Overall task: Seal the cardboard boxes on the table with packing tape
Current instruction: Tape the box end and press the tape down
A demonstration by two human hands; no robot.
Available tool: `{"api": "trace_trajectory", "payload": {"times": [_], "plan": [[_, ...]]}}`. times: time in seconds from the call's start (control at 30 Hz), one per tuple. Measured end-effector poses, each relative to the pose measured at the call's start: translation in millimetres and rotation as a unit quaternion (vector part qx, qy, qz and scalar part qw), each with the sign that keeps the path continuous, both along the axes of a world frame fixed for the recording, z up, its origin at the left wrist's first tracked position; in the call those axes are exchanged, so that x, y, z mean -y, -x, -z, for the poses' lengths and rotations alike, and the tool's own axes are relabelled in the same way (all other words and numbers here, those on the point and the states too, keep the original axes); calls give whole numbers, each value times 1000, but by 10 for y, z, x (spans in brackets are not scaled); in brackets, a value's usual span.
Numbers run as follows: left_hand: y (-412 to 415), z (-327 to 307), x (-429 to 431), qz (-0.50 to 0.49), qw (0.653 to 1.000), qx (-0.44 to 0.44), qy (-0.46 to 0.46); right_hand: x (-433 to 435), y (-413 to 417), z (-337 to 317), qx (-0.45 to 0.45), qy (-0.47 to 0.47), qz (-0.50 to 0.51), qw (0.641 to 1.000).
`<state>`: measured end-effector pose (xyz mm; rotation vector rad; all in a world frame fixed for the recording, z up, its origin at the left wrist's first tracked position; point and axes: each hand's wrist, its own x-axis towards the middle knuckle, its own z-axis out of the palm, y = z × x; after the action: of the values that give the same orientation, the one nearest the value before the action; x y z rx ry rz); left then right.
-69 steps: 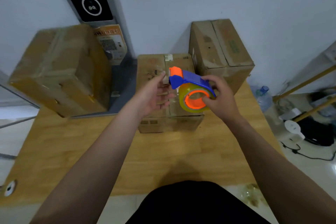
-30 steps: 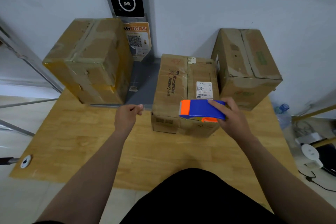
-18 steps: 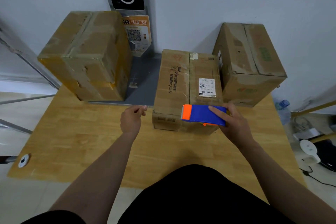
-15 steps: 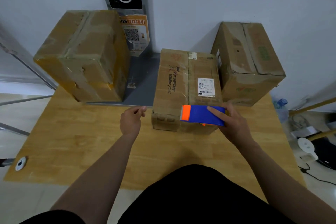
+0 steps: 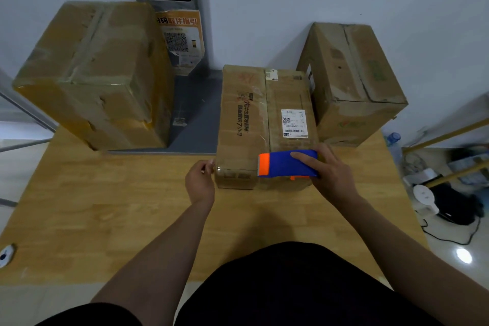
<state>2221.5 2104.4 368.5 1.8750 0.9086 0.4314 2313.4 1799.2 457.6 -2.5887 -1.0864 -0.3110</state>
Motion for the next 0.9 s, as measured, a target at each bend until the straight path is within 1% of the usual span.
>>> {"api": "trace_trajectory", "payload": {"times": [0.17,0.2,0.23,0.3,0.33,0.37,0.4,0.47,0.5,0.57,0.63,0.7,0.8,0.9], "plan": [[-20,124,54,51,996,30,-61,-74,96,76,11,3,26,1000],[-23,122,69,50,997,14,-52,-81,110,85,9,4,33,999],[-39,124,74,34,999,-23,-33,-84,121,89,8,2,38,999],[-64,115,61,-3,992,-126,27,-89,138,92,8,-4,46,999],[-64,81,43,-4,987,-157,35,-91,151,92,8,-8,47,999],[-69,73,8,2,986,-168,20,-96,163,94,10,-11,48,999],[-71,45,-29,9,987,-160,-10,-100,174,100,11,-13,48,999],[-79,-50,-65,16,994,-87,-60,-107,198,113,12,-15,50,999],[-94,-109,-45,23,997,-43,-65,-108,208,120,14,-16,51,998],[-140,-237,85,60,998,9,-33,-100,216,119,15,-21,56,998],[-173,-291,271,107,994,6,1,-85,215,110,14,-25,61,998],[-178,-288,398,118,993,-19,18,-81,219,105,12,-26,63,998],[-182,-278,352,114,992,-54,23,-94,221,105,3,-24,62,998],[-144,-251,246,140,988,-65,10,-109,242,108,-1,-16,54,998]]}}
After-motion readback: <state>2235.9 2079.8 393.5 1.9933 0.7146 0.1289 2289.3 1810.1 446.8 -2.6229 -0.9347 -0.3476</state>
